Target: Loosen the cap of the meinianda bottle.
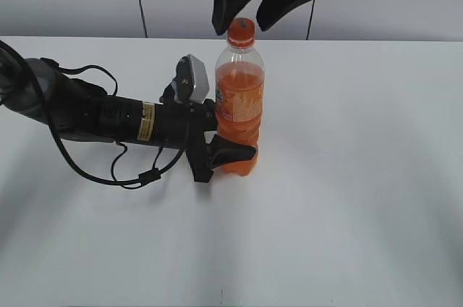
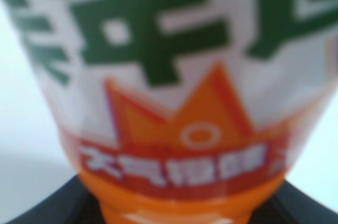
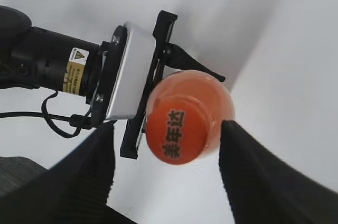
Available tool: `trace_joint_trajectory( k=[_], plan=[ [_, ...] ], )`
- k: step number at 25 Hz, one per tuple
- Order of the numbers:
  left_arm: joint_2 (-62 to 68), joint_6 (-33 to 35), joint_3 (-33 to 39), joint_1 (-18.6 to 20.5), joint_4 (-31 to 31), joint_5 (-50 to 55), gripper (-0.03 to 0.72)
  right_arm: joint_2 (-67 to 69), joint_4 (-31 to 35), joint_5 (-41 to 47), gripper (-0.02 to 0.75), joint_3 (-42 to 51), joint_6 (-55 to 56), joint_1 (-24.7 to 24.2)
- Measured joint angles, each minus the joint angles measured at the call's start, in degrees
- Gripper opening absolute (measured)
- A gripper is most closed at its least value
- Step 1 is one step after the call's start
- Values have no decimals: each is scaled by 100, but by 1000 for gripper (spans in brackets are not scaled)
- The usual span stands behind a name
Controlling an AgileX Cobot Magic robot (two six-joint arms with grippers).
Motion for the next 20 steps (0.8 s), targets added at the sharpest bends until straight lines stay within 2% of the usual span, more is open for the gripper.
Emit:
trace_joint_trajectory(
  k=[9, 20],
  plan=[
    [0, 0, 0, 0, 0, 0, 401, 209, 17, 0, 403, -93, 0, 0],
    [0, 0, 0, 0, 0, 0, 401, 209, -189, 0, 396, -234, 7, 0]
  ],
)
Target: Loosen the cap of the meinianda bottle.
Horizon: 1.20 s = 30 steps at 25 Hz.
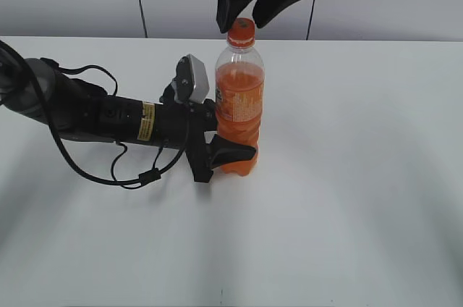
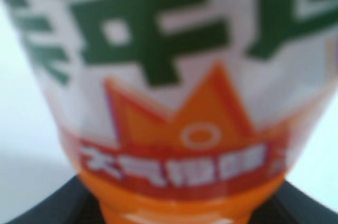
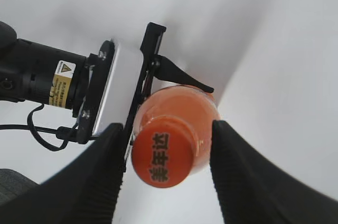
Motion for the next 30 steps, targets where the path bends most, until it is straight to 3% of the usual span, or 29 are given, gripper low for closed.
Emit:
trace_joint_trajectory(
  k=[30],
  plan=[
    [0, 0, 0, 0, 0, 6, 401, -151, -3, 0, 396, 274, 0, 0]
  ],
)
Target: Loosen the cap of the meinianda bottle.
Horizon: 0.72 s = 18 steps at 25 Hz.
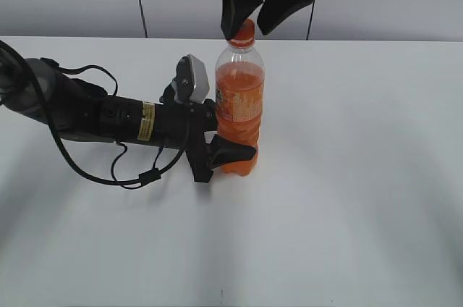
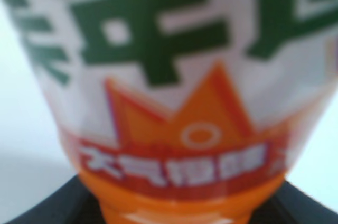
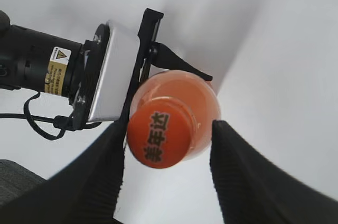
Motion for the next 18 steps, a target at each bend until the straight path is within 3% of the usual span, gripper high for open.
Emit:
trace_joint_trajectory(
  k=[14, 18],
  plan=[
    [0, 0, 0, 0, 0, 0, 401, 0, 177, 0, 395, 0, -147, 0],
    [0, 0, 0, 0, 2, -5, 401, 0, 197, 0, 323, 0, -213, 0]
  ],
)
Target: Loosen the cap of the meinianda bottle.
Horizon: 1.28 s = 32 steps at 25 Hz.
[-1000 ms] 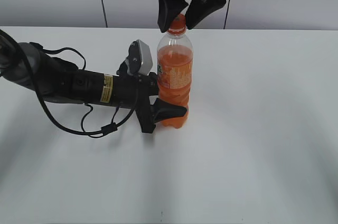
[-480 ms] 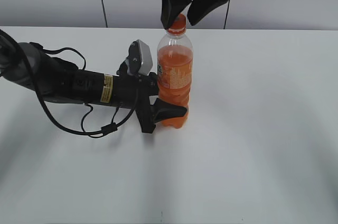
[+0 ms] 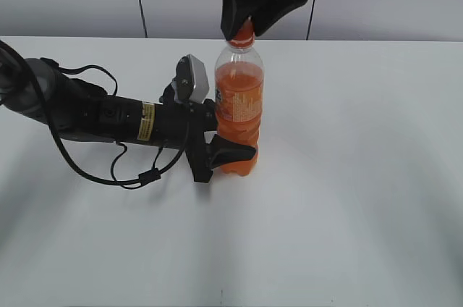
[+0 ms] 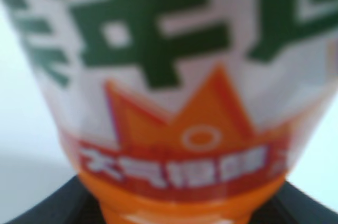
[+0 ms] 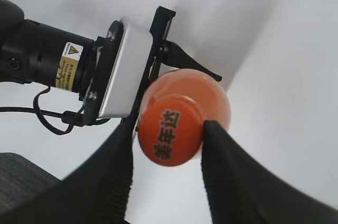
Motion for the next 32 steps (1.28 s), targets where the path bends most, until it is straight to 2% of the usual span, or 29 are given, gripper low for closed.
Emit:
trace_joint_trajectory(
  k=[2, 9, 12, 19, 23, 26, 32],
  plan=[
    [0, 0, 0, 0, 11, 0, 401, 0, -43, 0, 267, 0, -10, 0],
    [0, 0, 0, 0, 11, 0, 401, 0, -73, 0, 267, 0, -291, 0],
    [-5, 0, 0, 0, 11, 0, 401, 0, -73, -7, 267, 0, -1316, 0],
    [-4, 0, 0, 0, 11, 5, 401, -11, -177, -25, 267, 0, -5325, 0],
    [-4, -12, 0, 0, 1, 11, 401, -11, -217, -37, 267, 0, -7010, 0],
    [-4, -13, 0, 0, -2, 16, 401, -11, -223, -37, 267, 0, -7527, 0],
    [-4, -34, 0, 0, -13, 21, 401, -11, -166, 30, 267, -287, -7669, 0]
  ],
)
